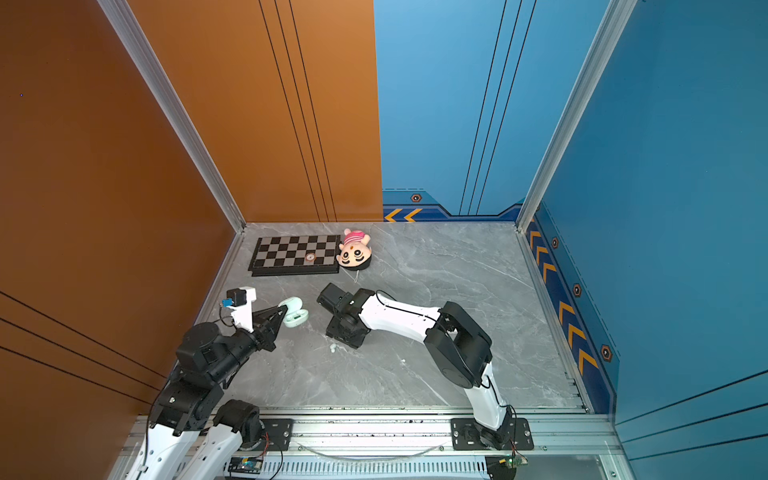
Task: Insert the wireless bluetooth earbuds into the charging case
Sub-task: 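Lower the right gripper and close it on a pale green earbud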
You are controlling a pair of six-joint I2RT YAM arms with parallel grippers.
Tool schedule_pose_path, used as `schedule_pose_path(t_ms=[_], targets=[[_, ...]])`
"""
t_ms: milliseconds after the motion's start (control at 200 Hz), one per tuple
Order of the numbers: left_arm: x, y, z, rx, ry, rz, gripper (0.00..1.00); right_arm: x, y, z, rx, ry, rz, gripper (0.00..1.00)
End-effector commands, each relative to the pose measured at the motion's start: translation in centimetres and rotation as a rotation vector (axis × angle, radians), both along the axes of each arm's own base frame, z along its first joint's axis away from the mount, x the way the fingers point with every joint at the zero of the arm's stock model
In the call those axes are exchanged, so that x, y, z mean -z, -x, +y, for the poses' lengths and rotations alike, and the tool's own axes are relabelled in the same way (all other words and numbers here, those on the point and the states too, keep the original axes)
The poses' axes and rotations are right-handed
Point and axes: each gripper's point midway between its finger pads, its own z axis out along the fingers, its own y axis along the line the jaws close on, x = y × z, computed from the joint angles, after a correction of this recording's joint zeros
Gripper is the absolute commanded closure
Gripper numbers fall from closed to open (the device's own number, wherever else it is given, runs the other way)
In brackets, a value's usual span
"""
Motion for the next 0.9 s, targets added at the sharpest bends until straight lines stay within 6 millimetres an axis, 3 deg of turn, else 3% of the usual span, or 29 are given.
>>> schedule_pose_path(t_ms=[0, 55, 80, 165, 335, 891], targets=[[0.2, 0.2, 0.7, -0.035, 0.001, 0.000, 1.00, 0.8, -0.7, 0.3, 0.199, 0.007, 0.039, 0.50], [0.1, 0.3, 0.7, -0.035, -0.002, -0.007, 1.00, 0.7, -0.7, 0.7, 0.227, -0.007, 0.047, 0.51], [0.2, 0.3, 0.7, -0.035, -0.002, -0.008, 1.00, 2.0, -0.5, 0.8, 0.237, 0.015, 0.065, 0.52], [0.3, 0.4, 0.9, -0.039, -0.002, -0.012, 1.00, 2.8, -0.4, 1.4, 0.263, 0.016, 0.086, 0.53], [0.9, 0.7, 1.2, -0.053, -0.015, -0.009, 1.00, 3.6, -0.2, 2.5, 0.301, 0.008, 0.116, 0.58], [0.7, 1.1, 1.7, -0.067, -0.042, -0.038, 1.00, 6.0, 0.7, 2.5, 0.361, 0.060, 0.146, 0.74]])
